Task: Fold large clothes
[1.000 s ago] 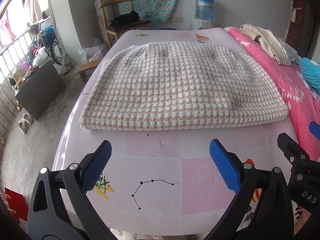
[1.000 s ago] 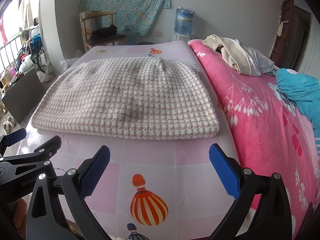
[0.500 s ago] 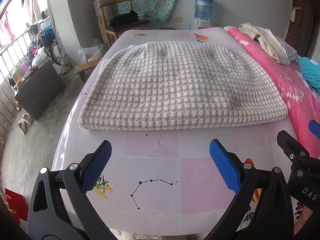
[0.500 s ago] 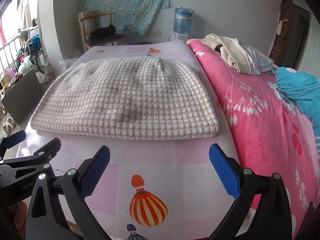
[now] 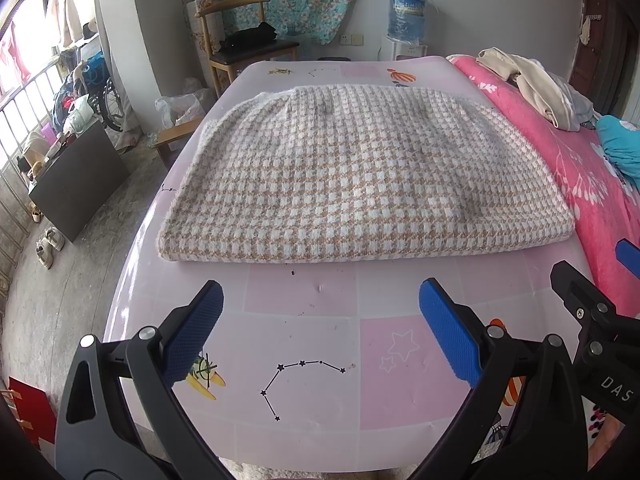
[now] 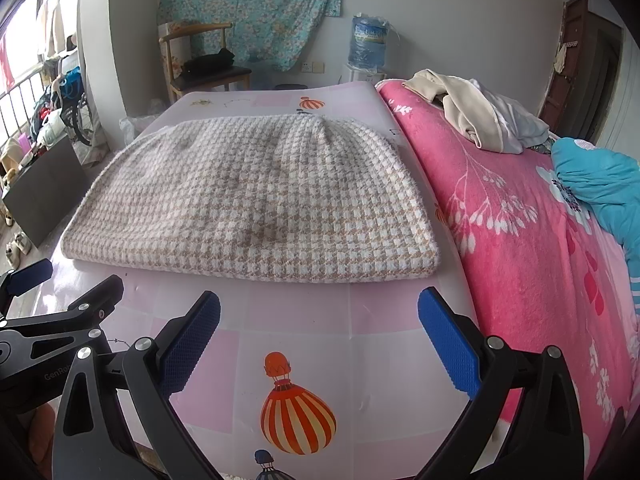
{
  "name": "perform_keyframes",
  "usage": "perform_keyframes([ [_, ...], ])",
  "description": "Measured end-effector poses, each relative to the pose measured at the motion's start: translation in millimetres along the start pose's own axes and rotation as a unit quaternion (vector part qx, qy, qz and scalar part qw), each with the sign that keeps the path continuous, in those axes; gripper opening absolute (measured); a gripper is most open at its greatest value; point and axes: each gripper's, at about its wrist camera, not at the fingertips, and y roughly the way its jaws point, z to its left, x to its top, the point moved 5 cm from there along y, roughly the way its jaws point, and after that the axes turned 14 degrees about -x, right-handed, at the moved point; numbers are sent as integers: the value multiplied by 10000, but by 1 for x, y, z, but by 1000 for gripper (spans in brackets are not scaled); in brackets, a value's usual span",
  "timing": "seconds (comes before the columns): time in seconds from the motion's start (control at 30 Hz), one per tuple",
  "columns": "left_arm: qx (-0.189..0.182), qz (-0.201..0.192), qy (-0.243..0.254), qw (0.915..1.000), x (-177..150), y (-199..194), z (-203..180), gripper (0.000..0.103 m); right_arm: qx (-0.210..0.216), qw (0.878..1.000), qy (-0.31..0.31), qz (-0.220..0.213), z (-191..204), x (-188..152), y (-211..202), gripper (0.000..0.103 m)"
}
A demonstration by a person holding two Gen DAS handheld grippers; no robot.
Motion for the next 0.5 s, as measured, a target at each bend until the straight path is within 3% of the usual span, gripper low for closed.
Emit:
perform_keyframes([
  [0.5,-2,1,-2,10000,0,0,1,95,-7,10000,-3,5,1,1,-1,97],
])
